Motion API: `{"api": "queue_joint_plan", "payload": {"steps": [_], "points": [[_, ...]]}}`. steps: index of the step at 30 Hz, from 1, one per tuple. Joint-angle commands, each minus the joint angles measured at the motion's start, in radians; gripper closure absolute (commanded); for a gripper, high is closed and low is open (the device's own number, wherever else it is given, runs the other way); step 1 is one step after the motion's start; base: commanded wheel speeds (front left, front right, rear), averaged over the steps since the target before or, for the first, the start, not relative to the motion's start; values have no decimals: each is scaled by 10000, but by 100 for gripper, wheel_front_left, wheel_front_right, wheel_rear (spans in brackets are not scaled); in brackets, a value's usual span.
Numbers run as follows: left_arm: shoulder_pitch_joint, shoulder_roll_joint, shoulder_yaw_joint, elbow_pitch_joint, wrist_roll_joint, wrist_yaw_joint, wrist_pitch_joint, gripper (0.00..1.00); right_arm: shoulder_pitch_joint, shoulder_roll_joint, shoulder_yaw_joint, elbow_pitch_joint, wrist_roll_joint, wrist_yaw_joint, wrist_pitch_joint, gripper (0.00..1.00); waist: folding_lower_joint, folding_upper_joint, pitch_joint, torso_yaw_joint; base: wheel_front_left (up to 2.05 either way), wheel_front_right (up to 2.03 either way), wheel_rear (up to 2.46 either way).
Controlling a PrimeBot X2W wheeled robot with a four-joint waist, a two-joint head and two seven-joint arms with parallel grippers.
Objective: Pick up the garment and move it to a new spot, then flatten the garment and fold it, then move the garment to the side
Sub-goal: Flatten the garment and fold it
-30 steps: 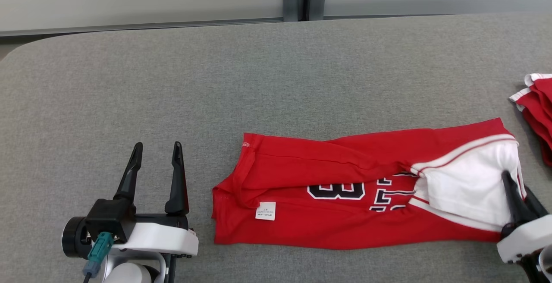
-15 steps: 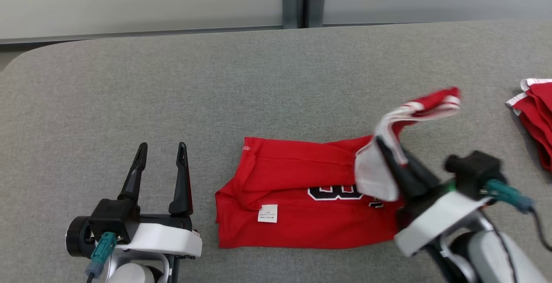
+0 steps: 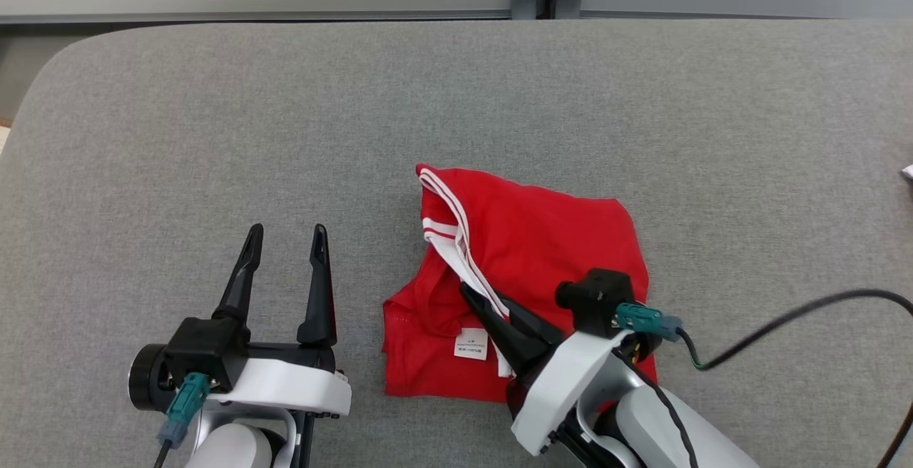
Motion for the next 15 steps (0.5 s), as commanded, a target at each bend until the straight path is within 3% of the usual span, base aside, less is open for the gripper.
{"api": "queue_joint_plan", "payload": {"steps": [1, 2, 3, 4, 5, 6, 13, 15], "points": [[-153, 39, 25, 50, 70, -43, -40, 0, -167, 62, 104, 215, 160, 0, -137, 100, 0, -1, 73, 65, 0, 0, 0], [-188, 21, 21, 68, 72, -62, -44, 0, -291, 117, 190, 440, 172, 0, -243, 100, 0, -1, 96, 84, 0, 0, 0], [-222, 7, 21, 88, 77, -86, -50, 0, -397, 170, 255, 648, 332, 0, -356, 72, 0, -1, 130, 104, 0, 0, 0], [-255, -12, 24, 114, 87, -108, -57, 0, -469, 206, 369, 777, 474, 0, -462, 30, 0, -1, 152, 122, 0, 0, 0], [-266, -13, 30, 147, 103, -92, -62, 0, -589, 247, 457, 890, 541, 1, -578, 7, 0, -1, 175, 132, 0, 0, 0], [-268, -12, 38, 170, 113, -86, -67, 0, -722, 263, 514, 949, 593, 0, -732, 0, 0, -1, 200, 130, 0, 0, 0], [-325, -35, 144, 304, 182, -119, -87, 0, -1305, 295, 605, 582, 1058, 0, -2031, 0, 0, -1, 213, 1, 0, 0, 0], [-352, -33, 164, 328, 235, -117, -87, 0, -1396, 40, 317, 386, 1030, 0, -2341, 0, 0, -1, 149, -27, 0, 0, 0]]}}
